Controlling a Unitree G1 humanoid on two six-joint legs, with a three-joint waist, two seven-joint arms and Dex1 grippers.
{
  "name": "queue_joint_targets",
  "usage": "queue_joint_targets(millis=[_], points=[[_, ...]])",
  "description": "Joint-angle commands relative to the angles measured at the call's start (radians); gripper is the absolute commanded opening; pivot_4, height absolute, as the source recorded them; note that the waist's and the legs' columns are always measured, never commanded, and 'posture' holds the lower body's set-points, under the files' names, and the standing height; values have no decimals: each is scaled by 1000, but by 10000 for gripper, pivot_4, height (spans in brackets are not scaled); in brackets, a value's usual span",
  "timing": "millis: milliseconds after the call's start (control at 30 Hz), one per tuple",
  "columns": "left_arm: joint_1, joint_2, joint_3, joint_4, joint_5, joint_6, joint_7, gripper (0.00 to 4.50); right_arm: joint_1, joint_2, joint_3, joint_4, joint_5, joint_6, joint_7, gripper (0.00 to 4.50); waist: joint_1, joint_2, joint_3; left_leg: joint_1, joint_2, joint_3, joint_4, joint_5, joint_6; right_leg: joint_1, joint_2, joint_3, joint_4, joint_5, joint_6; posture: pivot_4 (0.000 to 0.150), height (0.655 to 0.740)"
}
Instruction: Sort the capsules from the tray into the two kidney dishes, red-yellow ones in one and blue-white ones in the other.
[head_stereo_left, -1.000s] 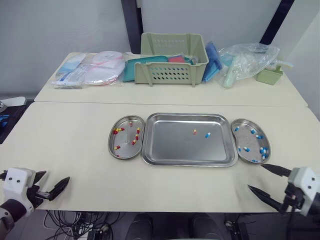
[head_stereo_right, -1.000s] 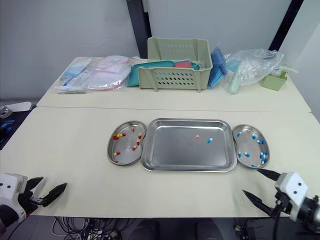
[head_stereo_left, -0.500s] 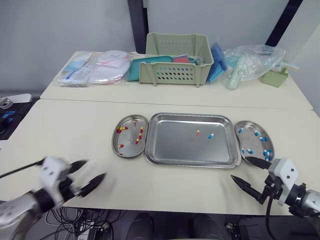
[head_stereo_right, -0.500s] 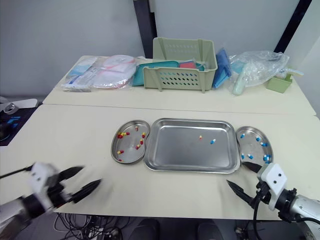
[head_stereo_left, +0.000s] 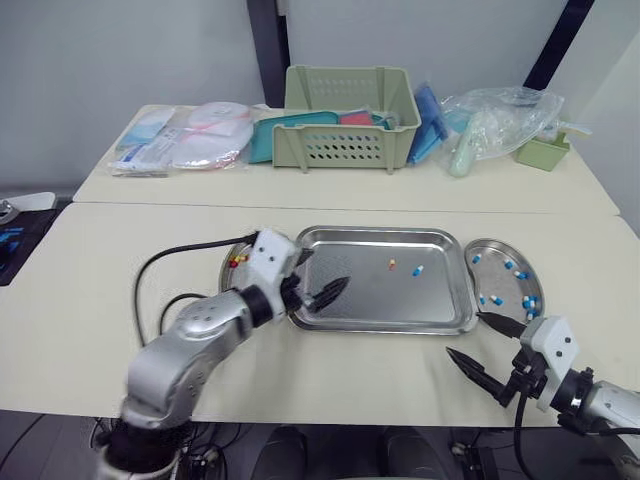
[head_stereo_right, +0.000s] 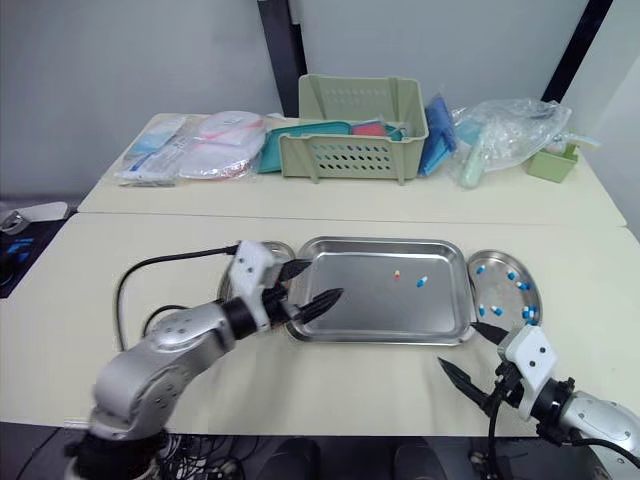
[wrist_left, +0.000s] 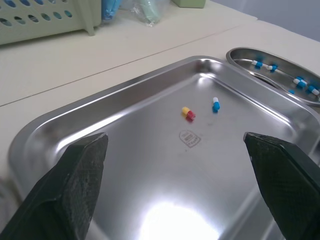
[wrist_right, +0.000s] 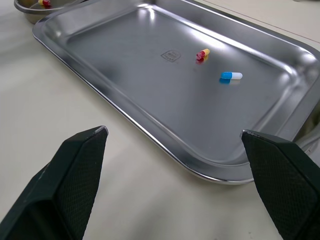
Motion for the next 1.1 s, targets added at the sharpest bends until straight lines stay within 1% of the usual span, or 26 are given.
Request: queue_joint_targets(millis=[33,167,267,400,667,767,1033,1067,1100], points=[[-80,-54,-63,104,80,-47,21,44847,3,5,-3,-2,-12,-37,1,45000,1,0,0,0,0,0,0,0,0,0,0,0,0,0,0,1500,7400],[-182,-170,-129,270,154,-76,55,44847,5,15,3,17,-18,-59,5,45000,3,0,0,0,-1,0,1,0,0,0,0,0,0,0,0,1500,7400],[-244,-251,-143,373,197,-79,87,44847,11,25,7,23,-23,-74,3,45000,3,-1,0,-1,-1,0,1,0,0,0,0,0,-1,0,0,1500,7400],[-299,-313,-150,480,242,-99,96,44847,25,32,6,25,-29,-87,2,45000,1,0,0,-1,-1,0,1,0,0,0,0,0,0,0,0,1500,7400],[-357,-385,-160,649,317,-165,97,44847,35,43,13,11,-33,-91,-14,45000,3,0,0,-1,-1,0,1,0,0,0,0,0,0,0,0,1500,7400],[-395,-417,-157,742,335,-198,80,44847,32,45,20,-6,-33,-80,-27,45000,4,-1,0,-1,-1,0,1,0,0,0,0,0,0,0,0,1500,7400],[-430,-449,-156,849,371,-241,40,44847,27,41,29,-41,-23,-51,-56,45000,3,0,0,-1,-1,0,1,0,0,0,0,0,0,0,0,1500,7400],[-431,-450,-156,855,375,-244,37,41090,27,41,29,-46,-21,-45,-60,45000,3,0,0,-1,-1,0,1,0,0,0,0,0,0,0,0,1500,7400],[-430,-451,-155,861,377,-245,31,39267,27,41,29,-51,-19,-41,-62,45000,3,0,0,-1,-1,0,1,0,0,0,0,0,0,0,0,1500,7400]])
